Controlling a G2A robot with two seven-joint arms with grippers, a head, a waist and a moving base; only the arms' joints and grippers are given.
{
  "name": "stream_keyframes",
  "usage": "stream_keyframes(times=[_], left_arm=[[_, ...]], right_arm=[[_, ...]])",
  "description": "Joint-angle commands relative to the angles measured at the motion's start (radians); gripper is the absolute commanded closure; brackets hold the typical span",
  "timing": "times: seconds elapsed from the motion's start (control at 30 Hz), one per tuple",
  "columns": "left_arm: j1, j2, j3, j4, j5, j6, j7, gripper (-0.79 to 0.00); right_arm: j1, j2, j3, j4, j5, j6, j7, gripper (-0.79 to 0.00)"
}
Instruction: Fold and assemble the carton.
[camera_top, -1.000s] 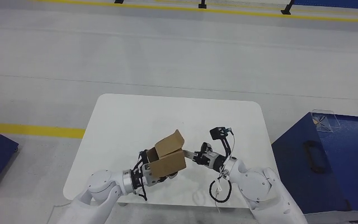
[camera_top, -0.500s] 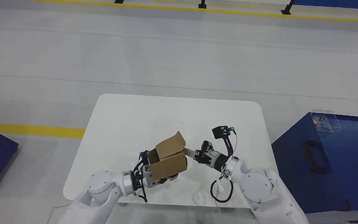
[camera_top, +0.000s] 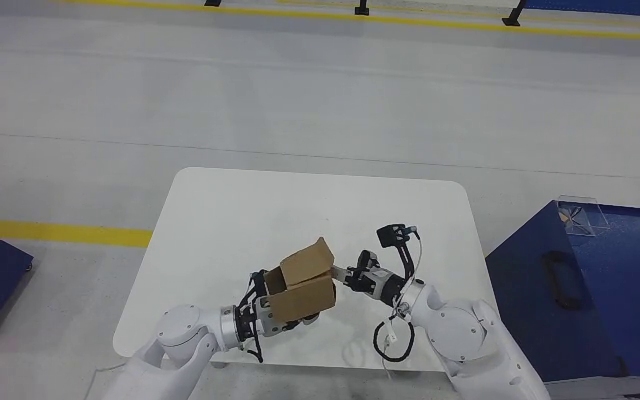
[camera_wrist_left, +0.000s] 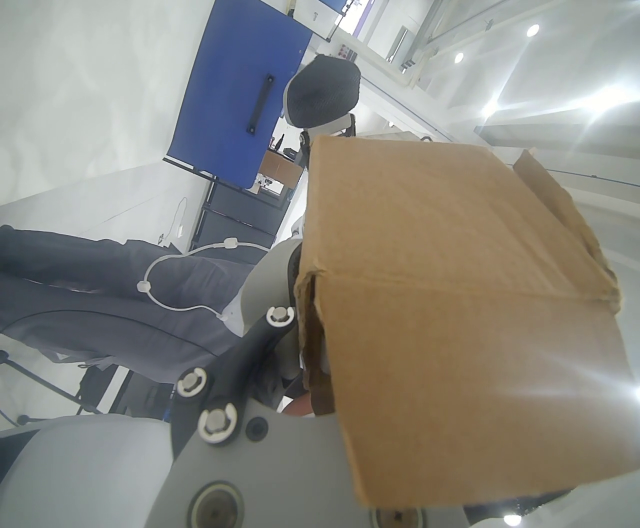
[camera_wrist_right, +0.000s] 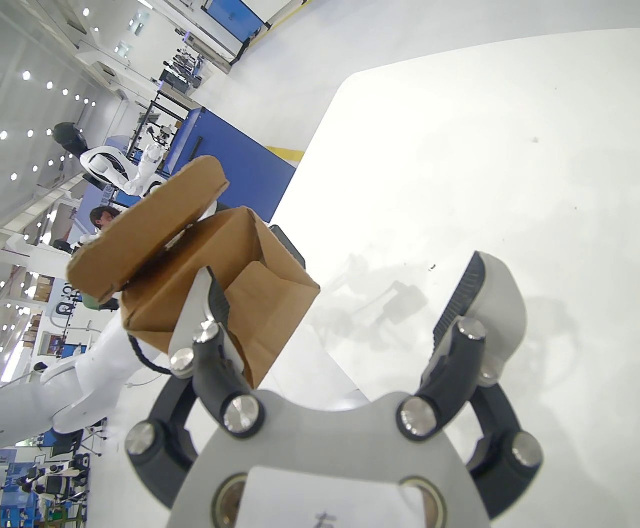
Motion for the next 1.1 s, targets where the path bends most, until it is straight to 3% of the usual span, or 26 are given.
stream_keyframes(times=[0.0, 0.77, 1.07], left_arm=[[0.001, 0.001, 0.000, -0.001, 0.003, -0.001, -0.002, 0.000], [0.026, 0.008, -0.028, -0.007, -0.036, 0.006, -0.041, 0.000], [0.033, 0.010, -0.035, -0.007, -0.037, 0.003, -0.049, 0.000]], right_arm=[[0.000, 0.000, -0.004, -0.001, -0.010, 0.006, 0.009, -0.785], [0.008, -0.009, -0.055, 0.016, -0.015, 0.032, -0.015, -0.785], [-0.022, -0.005, -0.012, 0.002, 0.001, 0.042, -0.033, -0.785]])
